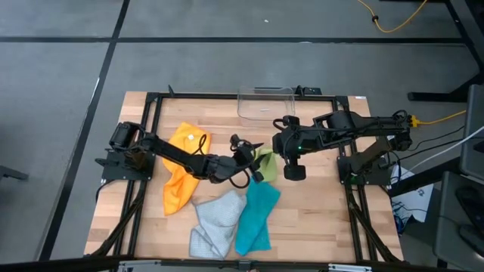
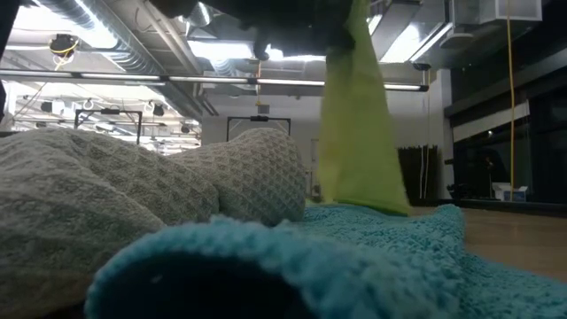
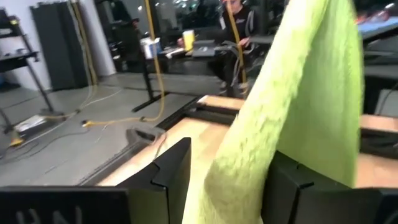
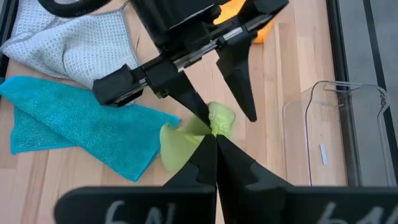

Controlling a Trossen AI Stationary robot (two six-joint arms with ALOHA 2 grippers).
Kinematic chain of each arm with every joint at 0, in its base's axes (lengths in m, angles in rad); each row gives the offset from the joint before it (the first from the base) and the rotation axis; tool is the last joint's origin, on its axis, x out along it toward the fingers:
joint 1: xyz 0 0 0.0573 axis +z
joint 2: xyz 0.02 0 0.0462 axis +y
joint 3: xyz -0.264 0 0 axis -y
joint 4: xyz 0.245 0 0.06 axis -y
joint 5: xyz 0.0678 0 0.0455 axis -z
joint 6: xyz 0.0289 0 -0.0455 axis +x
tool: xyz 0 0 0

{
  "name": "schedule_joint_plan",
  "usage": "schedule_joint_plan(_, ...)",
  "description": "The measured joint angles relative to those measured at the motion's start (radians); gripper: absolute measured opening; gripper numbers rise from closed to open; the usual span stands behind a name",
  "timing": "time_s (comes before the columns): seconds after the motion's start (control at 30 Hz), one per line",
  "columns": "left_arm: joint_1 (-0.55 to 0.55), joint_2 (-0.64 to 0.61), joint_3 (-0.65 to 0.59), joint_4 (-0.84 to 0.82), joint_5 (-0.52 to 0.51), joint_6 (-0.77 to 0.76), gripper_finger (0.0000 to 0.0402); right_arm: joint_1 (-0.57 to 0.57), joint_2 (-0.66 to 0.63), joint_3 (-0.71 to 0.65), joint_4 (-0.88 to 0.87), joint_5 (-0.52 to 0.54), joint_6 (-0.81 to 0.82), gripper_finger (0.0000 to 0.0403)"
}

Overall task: Fold microfiber towels
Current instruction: Fold the green microfiber towel

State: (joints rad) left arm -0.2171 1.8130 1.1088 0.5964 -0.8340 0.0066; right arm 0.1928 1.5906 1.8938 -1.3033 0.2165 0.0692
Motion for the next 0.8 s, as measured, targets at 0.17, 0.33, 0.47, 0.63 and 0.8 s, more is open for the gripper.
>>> schedule_joint_plan(0.17,-0.013,0.0,0.0,-0.101,-0.041,-0.069,0.0147,0.0,0.0,0.0,0.0,0.0,0.0,0.0)
schedule_joint_plan(0.33,-0.01,0.0,0.0,-0.264,-0.045,-0.186,0.0147,0.0,0.0,0.0,0.0,0.0,0.0,0.0)
schedule_joint_plan(0.47,-0.004,0.0,0.0,-0.296,-0.046,-0.185,0.0147,0.0,0.0,0.0,0.0,0.001,0.0,0.0)
schedule_joint_plan(0.63,-0.004,0.0,0.0,-0.388,-0.046,-0.183,0.0147,0.0,0.0,0.0,-0.018,0.001,0.007,0.0)
schedule_joint_plan(0.8,0.009,0.0,0.0,-0.509,-0.045,-0.183,0.0147,0.0,0.0,0.0,-0.038,0.0,0.007,0.0)
